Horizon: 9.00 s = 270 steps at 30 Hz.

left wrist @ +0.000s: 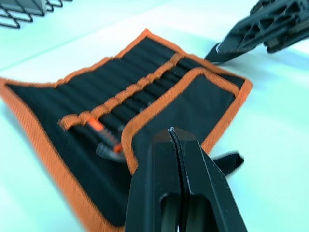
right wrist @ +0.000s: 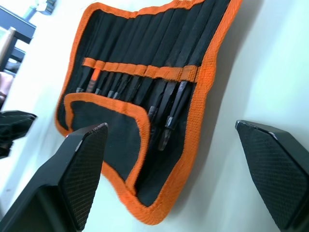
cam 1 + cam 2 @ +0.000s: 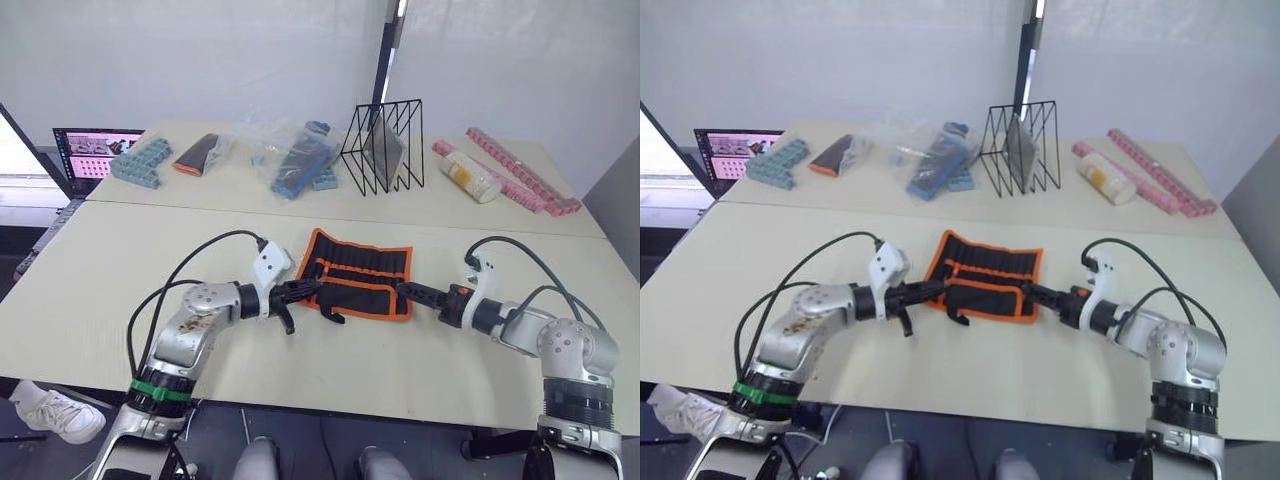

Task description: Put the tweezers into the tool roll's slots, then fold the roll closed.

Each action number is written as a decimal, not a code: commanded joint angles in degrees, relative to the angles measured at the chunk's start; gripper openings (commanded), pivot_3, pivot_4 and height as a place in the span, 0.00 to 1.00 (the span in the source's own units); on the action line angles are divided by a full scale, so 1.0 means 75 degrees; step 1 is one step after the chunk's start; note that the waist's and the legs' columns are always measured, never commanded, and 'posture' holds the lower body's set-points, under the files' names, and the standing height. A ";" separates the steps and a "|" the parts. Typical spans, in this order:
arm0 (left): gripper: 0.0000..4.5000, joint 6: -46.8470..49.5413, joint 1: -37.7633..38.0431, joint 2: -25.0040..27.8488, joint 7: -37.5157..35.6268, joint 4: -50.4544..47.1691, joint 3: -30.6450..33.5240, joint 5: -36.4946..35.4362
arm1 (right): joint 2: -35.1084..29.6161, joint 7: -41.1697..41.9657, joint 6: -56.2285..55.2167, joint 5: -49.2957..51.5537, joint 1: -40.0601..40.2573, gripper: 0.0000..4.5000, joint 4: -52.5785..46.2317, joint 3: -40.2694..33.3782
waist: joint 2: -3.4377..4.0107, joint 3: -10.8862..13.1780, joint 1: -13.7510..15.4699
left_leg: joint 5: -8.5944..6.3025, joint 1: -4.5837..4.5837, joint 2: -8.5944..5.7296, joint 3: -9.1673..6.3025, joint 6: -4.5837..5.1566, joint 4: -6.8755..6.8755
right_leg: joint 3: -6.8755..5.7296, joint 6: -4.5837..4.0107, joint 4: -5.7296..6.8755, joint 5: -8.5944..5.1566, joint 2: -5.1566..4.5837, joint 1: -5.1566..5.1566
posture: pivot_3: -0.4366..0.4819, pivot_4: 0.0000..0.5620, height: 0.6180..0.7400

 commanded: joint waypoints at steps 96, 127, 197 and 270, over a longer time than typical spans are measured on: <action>0.77 0.3155 0.0244 -0.0810 0.2828 -0.1046 0.1942 -0.2961 | 0.0358 0.1586 -0.3979 -0.2217 0.0400 0.00 0.0260 0.2655 | -0.0006 0.0022 0.0000 | 0.0003 -0.0014 0.0001 0.0000 -0.0002 0.0019 | 0.0014 0.0009 0.0000 -0.0004 0.0005 -0.0009 | 0.48 0.27 0.78; 0.00 0.3605 -0.0676 -0.1679 0.3801 0.0433 0.2088 -0.2943 | 0.0646 0.1120 -0.4129 -0.2501 0.0646 0.00 -0.0640 0.2857 | -0.0008 0.0023 -0.0017 | 0.0004 -0.0014 -0.0003 -0.0005 -0.0004 0.0015 | 0.0014 0.0009 0.0003 -0.0002 0.0006 -0.0009 | 0.48 0.27 0.78; 0.00 -0.0517 -0.2149 -0.1410 0.0535 0.4207 -0.1816 0.1834 | 0.0942 0.1683 -0.6598 -0.4120 -0.1326 0.00 0.1917 0.3169 | -0.0007 0.0033 0.0113 | 0.0012 -0.0012 -0.0019 -0.0028 -0.0017 0.0016 | 0.0008 0.0010 0.0019 -0.0002 0.0006 0.0003 | 0.48 0.27 0.78; 0.01 -0.1176 -0.1708 -0.1449 0.0536 0.5050 -0.0592 0.1237 | 0.2304 0.1624 -0.7445 -0.5090 -0.2581 0.00 0.4389 0.3316 | -0.0007 0.0010 -0.0144 | 0.0020 0.0164 0.0016 0.0048 -0.0039 -0.0095 | 0.0049 0.0005 0.0005 -0.0003 0.0008 0.0055 | 0.48 0.27 0.77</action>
